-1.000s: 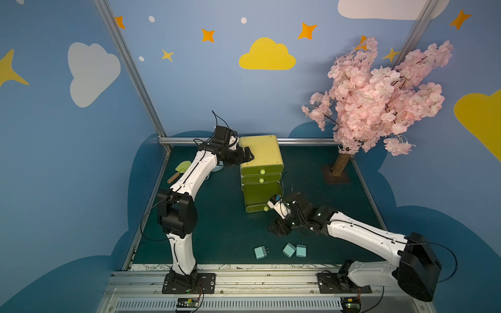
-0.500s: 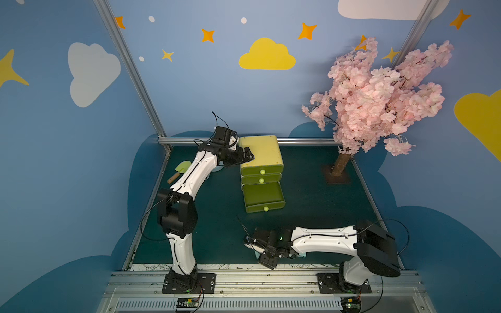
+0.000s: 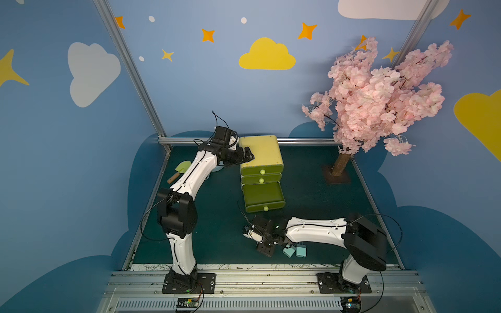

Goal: Place the plugs into the drawer by color
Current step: Pick up the plug from the center of the board.

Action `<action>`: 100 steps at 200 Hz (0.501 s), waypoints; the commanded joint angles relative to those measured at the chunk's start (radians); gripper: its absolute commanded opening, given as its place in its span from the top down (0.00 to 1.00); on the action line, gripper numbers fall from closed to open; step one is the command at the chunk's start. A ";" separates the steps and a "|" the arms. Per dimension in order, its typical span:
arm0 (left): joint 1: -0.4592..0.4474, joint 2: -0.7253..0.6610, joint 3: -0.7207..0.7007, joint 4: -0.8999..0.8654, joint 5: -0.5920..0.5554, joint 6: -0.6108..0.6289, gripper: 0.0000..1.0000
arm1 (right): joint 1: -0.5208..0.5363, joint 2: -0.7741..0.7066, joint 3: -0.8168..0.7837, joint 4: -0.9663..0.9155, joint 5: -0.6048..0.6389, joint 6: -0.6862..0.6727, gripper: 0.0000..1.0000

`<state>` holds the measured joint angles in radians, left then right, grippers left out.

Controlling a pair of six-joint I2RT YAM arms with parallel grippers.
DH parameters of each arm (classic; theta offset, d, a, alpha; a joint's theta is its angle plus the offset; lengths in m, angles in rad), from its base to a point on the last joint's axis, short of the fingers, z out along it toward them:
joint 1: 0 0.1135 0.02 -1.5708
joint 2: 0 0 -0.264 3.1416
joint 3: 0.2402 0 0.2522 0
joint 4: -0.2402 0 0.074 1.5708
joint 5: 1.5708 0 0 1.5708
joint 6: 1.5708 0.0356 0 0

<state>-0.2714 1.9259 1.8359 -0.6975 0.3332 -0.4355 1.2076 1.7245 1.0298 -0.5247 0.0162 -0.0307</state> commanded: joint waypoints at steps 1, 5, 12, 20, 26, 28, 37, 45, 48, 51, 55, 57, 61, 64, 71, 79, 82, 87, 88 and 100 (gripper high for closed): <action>-0.003 -0.020 -0.013 -0.013 -0.008 0.006 0.00 | -0.015 0.020 0.014 0.020 -0.059 -0.015 0.51; -0.003 -0.019 -0.013 -0.013 -0.008 0.007 0.00 | -0.018 0.021 0.013 0.021 -0.064 -0.011 0.54; -0.003 -0.019 -0.013 -0.013 -0.008 0.006 0.00 | -0.020 0.020 0.012 0.022 -0.071 -0.008 0.56; -0.003 -0.018 -0.013 -0.013 -0.010 0.006 0.00 | -0.024 0.016 0.011 0.023 -0.074 0.002 0.58; -0.002 -0.016 -0.013 -0.013 -0.011 0.006 0.00 | -0.027 0.010 0.010 0.022 -0.073 0.012 0.60; -0.003 -0.015 -0.013 -0.013 -0.011 0.006 0.00 | -0.028 0.006 0.010 0.020 -0.073 0.015 0.60; -0.003 -0.013 -0.013 -0.013 -0.013 0.006 0.00 | -0.033 -0.012 0.010 0.019 -0.068 0.037 0.62; -0.003 -0.010 -0.013 -0.013 -0.015 0.004 0.00 | -0.040 -0.033 0.014 0.017 -0.063 0.064 0.64; -0.003 -0.009 -0.013 -0.013 -0.017 0.004 0.00 | -0.043 -0.043 0.017 0.015 -0.059 0.077 0.64; -0.002 -0.008 -0.013 -0.013 -0.017 0.004 0.00 | -0.047 -0.054 0.021 0.012 -0.053 0.093 0.66; -0.002 -0.006 -0.012 -0.013 -0.018 0.004 0.00 | -0.053 -0.066 0.028 0.009 -0.044 0.116 0.68; -0.002 -0.006 -0.012 -0.013 -0.019 0.004 0.00 | -0.058 -0.072 0.032 0.008 -0.035 0.132 0.69; -0.002 -0.004 -0.012 -0.013 -0.020 0.003 0.00 | -0.066 -0.084 0.040 0.004 -0.022 0.162 0.72; -0.002 -0.004 -0.012 -0.013 -0.020 0.003 0.00 | -0.071 -0.094 0.046 0.002 -0.013 0.185 0.74; 0.000 -0.002 -0.012 -0.011 -0.020 0.001 0.00 | -0.087 -0.111 0.063 -0.001 0.009 0.236 0.78; 0.001 -0.001 -0.013 -0.010 -0.022 -0.002 0.00 | -0.104 -0.130 0.082 0.000 0.029 0.298 0.84; 0.003 -0.001 -0.013 -0.010 -0.022 -0.003 0.00 | -0.111 -0.135 0.089 0.002 0.036 0.321 0.86; 0.004 -0.001 -0.015 -0.008 -0.020 -0.005 0.00 | -0.120 -0.142 0.101 0.003 0.051 0.358 0.88; 0.004 -0.001 -0.015 -0.008 -0.020 -0.005 0.00 | -0.122 -0.143 0.104 0.004 0.054 0.366 0.88; 0.007 -0.001 -0.017 -0.005 -0.019 -0.010 0.00 | -0.145 -0.151 0.131 0.011 0.107 0.455 0.86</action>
<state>-0.2710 1.9259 1.8359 -0.6968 0.3317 -0.4385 1.1015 1.6333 1.0874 -0.5289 0.0238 0.2016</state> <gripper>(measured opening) 0.999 0.454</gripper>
